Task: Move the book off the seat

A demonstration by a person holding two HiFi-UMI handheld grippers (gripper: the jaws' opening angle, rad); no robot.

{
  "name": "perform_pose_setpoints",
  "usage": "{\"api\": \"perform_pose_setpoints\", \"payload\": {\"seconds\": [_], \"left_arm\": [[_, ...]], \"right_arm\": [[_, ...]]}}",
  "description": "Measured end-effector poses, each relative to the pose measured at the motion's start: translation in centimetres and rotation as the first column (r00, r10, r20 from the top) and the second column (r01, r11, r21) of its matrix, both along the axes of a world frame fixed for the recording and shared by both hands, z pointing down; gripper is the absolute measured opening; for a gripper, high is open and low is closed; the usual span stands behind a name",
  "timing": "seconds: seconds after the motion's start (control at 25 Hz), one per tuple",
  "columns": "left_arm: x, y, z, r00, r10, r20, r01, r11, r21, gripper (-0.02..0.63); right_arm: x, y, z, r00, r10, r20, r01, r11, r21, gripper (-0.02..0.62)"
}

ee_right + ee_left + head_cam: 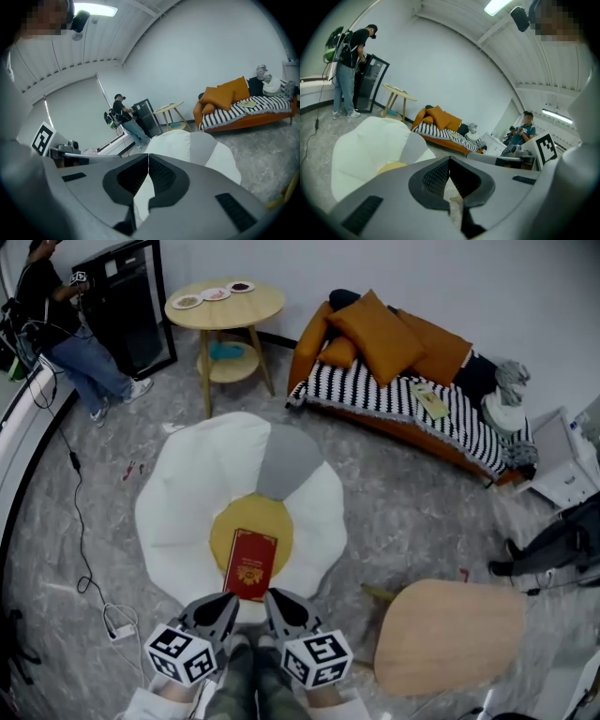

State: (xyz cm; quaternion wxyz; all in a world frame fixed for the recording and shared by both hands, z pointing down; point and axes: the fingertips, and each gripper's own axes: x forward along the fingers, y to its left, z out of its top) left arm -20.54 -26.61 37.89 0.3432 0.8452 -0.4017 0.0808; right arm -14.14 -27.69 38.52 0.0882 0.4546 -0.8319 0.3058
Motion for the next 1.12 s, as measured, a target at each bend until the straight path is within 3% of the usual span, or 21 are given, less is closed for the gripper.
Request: {"api": "perform_pose_setpoints", "payload": {"seconds": [0.16,0.32,0.84,1.12], "left_arm": [[0.0,-1.1,3.4,0.999,0.022,0.039,-0.022,1.000,0.012,0.006],[0.2,-2.2,7.0,1.000,0.000,0.000,0.000,1.000,-0.014,0.006],[0.3,-4.6,21.8,0.996,-0.088,0.000,0.087,0.991,-0.098,0.006],[0.8,-5.7,28.3,0.994,-0.104,0.015,0.105,0.988,-0.109,0.006]], "right_arm": [[-0.3,-0.8,3.5,1.000,-0.024,0.020,0.023,1.000,0.012,0.012],[-0.5,-1.5,7.6,0.999,-0.034,0.021,0.034,0.999,-0.010,0.012],[0.2,-3.7,22.5,0.998,-0.063,-0.006,0.062,0.994,-0.092,0.012],[-0.3,-4.3,29.0,0.999,-0.013,0.036,0.018,0.991,-0.136,0.012]]}}
